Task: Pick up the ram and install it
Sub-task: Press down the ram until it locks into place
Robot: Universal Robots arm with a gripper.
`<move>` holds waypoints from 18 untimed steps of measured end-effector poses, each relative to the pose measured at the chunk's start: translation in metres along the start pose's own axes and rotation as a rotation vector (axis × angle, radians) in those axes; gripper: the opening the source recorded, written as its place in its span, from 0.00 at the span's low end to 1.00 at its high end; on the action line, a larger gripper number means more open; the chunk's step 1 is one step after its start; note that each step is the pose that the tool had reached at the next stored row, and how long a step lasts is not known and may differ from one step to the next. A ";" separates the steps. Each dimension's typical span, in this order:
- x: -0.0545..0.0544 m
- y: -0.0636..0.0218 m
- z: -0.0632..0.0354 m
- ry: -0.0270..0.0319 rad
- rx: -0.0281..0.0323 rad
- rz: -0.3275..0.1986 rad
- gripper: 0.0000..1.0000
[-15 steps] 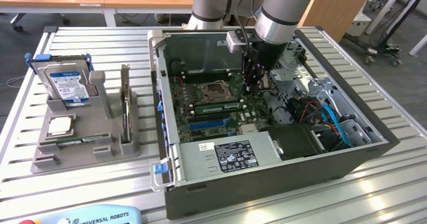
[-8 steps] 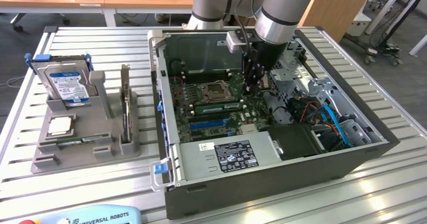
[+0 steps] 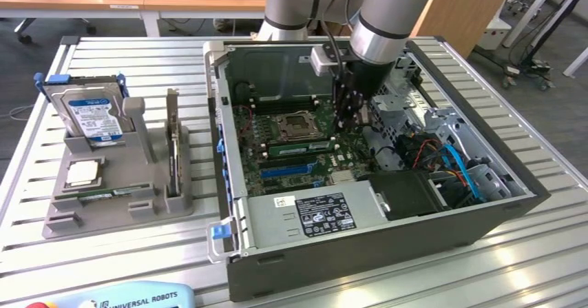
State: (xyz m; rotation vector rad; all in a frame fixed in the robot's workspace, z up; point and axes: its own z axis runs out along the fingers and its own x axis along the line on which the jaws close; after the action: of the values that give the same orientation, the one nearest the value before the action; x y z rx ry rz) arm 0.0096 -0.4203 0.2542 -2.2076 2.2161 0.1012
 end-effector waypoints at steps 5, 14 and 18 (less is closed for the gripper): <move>0.000 -0.0002 0.0055 0.0001 0.0000 0.000 0.10; 0.001 -0.0003 0.0092 0.0000 0.0000 0.000 0.10; 0.001 -0.0005 0.0128 -0.0002 0.0001 0.000 0.10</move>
State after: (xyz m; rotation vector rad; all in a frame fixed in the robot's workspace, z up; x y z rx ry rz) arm 0.0097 -0.4203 0.2413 -2.2075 2.2159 0.1013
